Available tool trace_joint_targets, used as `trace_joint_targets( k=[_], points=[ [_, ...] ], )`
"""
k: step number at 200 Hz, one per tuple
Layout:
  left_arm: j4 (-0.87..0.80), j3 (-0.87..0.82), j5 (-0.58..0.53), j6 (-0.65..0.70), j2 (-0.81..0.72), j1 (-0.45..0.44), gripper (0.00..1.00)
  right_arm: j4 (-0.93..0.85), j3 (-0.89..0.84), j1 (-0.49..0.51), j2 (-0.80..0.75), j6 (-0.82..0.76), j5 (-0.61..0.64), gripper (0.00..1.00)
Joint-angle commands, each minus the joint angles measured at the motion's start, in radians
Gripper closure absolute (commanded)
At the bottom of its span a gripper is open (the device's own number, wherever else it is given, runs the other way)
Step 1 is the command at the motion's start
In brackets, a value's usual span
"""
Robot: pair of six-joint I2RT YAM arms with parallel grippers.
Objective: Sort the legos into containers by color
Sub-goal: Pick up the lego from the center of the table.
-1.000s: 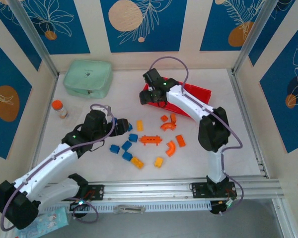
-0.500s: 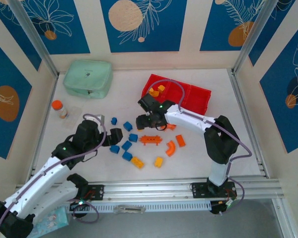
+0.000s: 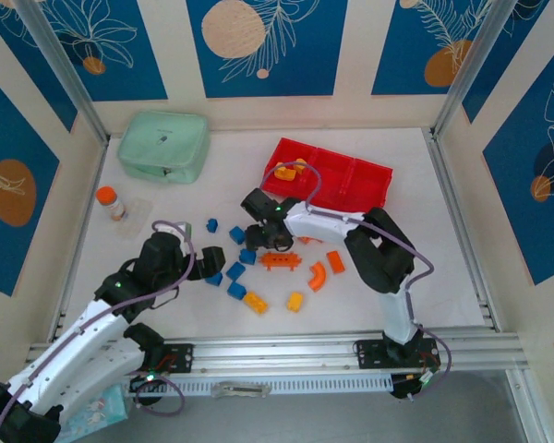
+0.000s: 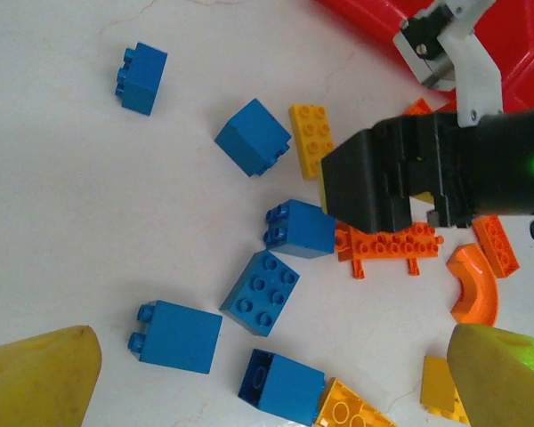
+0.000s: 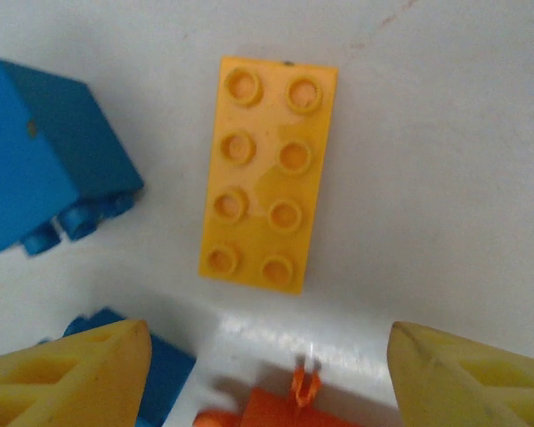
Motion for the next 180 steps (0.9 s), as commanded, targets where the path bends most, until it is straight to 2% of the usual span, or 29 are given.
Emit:
trace_joint_targets(
  k=[1,81,180],
  points=[
    [0.007,-0.016,-0.024,-0.008,-0.013,0.014,0.01,0.000,0.053,0.007,0.032,0.019,0.033,0.32],
    [-0.008,-0.002,-0.044,0.010,-0.025,0.014,0.01,-0.064,0.154,0.010,0.130,0.006,0.108,0.48],
    [-0.004,0.019,-0.045,0.021,-0.013,0.014,0.01,-0.046,0.158,0.003,0.102,-0.033,0.115,0.67]
  ],
)
